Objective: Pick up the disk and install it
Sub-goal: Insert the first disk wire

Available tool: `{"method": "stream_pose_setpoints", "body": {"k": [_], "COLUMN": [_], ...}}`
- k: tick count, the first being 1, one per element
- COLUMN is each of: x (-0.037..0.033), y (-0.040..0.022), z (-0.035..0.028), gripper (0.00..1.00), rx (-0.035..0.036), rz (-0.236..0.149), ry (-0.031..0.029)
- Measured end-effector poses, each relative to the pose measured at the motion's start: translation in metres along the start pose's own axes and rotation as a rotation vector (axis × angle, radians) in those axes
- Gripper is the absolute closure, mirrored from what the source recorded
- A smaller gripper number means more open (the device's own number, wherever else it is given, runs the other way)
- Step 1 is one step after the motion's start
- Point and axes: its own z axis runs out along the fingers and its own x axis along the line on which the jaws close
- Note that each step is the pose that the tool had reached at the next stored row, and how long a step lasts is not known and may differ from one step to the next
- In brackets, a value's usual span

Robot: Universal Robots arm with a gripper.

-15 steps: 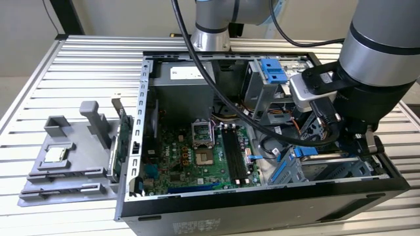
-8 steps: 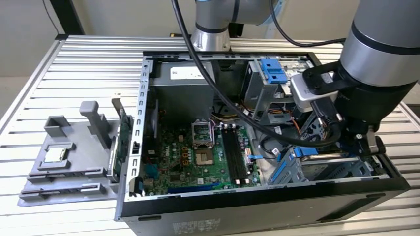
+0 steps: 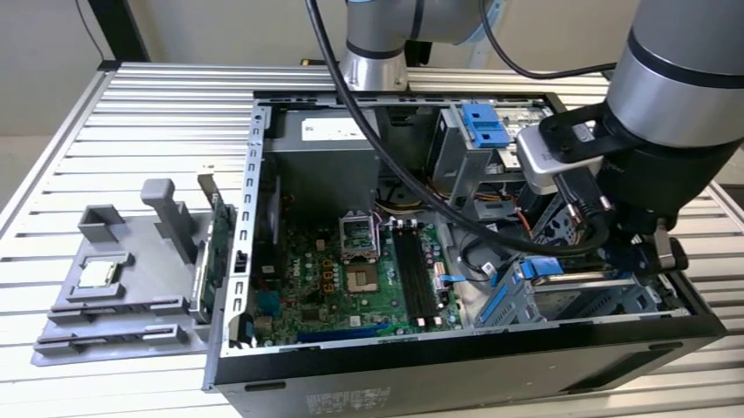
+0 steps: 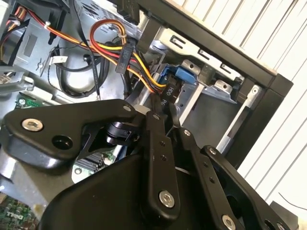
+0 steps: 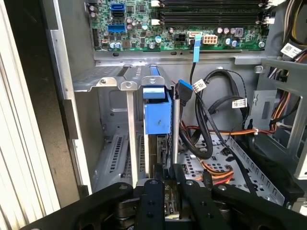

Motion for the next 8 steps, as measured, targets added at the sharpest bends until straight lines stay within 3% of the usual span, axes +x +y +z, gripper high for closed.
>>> {"method": "stream_pose_setpoints", "body": {"k": [2, 4, 7, 8], "x": [0.0002, 0.0002, 0.0003, 0.0003], "y": [0.0, -0.0001, -0.0001, 0.0], "z": [-0.0001, -0.0002, -0.0002, -0.0002], "gripper": [1.0, 1.0, 1.0, 1.0], "rx": [-0.0007, -0.002, -0.0084, -0.0084], "rz": [0.0, -0.005, -0.014, -0.014], "ry": [0.0017, 0.0153, 0.0456, 0.0471]}}
